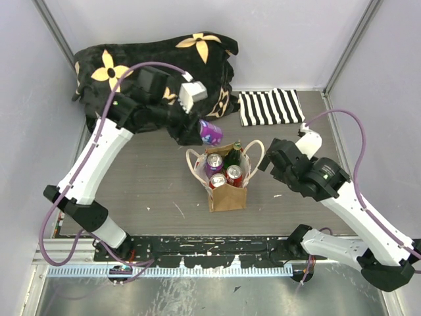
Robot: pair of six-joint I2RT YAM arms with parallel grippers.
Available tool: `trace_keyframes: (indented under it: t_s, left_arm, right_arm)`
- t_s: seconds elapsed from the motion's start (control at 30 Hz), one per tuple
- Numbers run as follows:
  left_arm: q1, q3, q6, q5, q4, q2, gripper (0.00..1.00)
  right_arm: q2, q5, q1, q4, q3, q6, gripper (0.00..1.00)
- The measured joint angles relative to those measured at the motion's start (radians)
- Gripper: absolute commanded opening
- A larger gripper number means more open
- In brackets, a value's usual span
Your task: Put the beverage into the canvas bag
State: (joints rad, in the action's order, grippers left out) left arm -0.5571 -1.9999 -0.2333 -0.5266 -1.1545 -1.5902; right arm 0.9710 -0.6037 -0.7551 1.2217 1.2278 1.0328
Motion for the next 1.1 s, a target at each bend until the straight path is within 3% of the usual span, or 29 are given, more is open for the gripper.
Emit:
trace_keyframes:
  t_s: [0.17,0.4,1.1]
  left_arm:
    - [-0.132,0.111,-0.006,0.042,0.032,-0.006,0.00]
    - [-0.236,0.206,-0.018,0.076,0.074,-0.026,0.00]
    - [-0.306,0.292,-0.087,0.112,0.158,-0.102,0.00]
  right_arm:
    - [-0.051,-0.034,0.000,0.055,0.016,0.033,1.00]
    - [-0.081,-0.047,0.000,0.102,0.016,0.068,1.00]
    - [-0.114,-0.054,0.000,0.145,0.002,0.113,1.00]
